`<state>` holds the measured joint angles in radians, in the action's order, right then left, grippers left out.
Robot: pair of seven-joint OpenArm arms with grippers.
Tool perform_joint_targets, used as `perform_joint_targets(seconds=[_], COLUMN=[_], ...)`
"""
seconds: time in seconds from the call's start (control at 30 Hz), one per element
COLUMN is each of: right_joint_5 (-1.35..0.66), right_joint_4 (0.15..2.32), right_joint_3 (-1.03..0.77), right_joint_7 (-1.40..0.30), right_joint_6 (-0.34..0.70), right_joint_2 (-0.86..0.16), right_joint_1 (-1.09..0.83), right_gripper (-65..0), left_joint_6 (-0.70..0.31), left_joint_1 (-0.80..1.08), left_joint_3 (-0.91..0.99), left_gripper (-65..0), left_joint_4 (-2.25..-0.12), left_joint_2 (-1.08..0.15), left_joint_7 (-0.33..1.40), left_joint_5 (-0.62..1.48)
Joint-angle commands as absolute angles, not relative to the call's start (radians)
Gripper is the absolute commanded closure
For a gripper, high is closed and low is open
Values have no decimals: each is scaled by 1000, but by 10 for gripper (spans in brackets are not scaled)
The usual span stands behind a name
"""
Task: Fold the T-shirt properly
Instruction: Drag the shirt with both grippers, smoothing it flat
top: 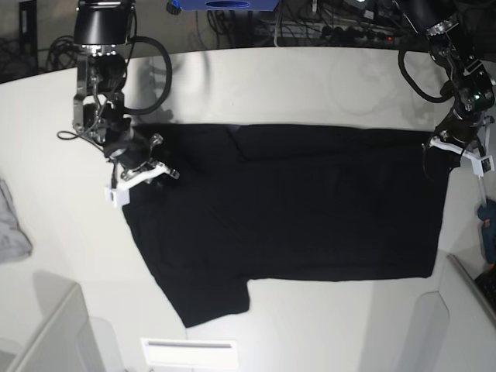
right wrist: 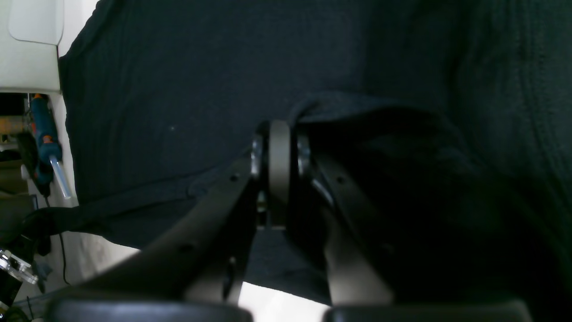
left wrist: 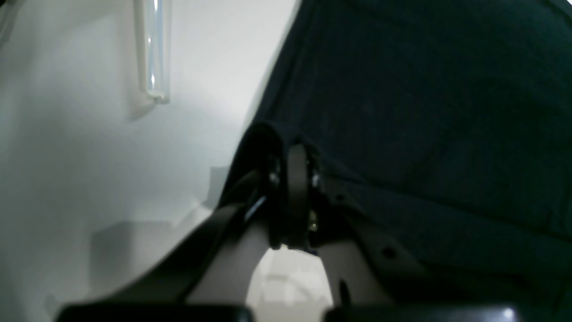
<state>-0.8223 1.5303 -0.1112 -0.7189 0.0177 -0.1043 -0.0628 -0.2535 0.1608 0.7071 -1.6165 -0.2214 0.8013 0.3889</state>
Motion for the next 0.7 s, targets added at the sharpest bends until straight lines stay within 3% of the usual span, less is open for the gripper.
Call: perform_joint_targets(seconds=[0.0, 0.07, 0.13, 0.27, 0.37, 0.53, 0.67], right_joint_5=[-835, -835, -835, -835, -835, -835, -835], right_joint_4=[1550, 1552, 1560, 1610, 1673, 1810, 1910], right_joint_3=[-117, -117, -119, -119, -117, -117, -114], right_joint_7=[-702, -697, -685, -593, -561, -421, -315], right_joint_6=[27, 27, 27, -5, -59, -139, -237], right_joint_2=[-111, -111, -111, -111, -116, -128, -128], right_joint_1=[-54, -62, -68, -117, -154, -265, -392], right_gripper=[-36, -152, -233, -267, -270, -267, -270], left_joint_6=[-252, -252, -252, -257, -257, -268, -417], left_joint_1=[153, 153, 154, 156, 153, 162, 225], left_joint_3=[717, 717, 717, 719, 722, 857, 1009], left_gripper=[0, -2, -158, -471, -615, -638, -638], left_joint_4=[-1633, -1636, -1639, -1641, -1646, -1721, -1739], left_joint_2=[-239, -239, -239, -242, -242, -202, -189], left_joint_7=[782, 779, 777, 776, 774, 774, 780], left_joint_5=[394, 394, 395, 397, 398, 420, 545])
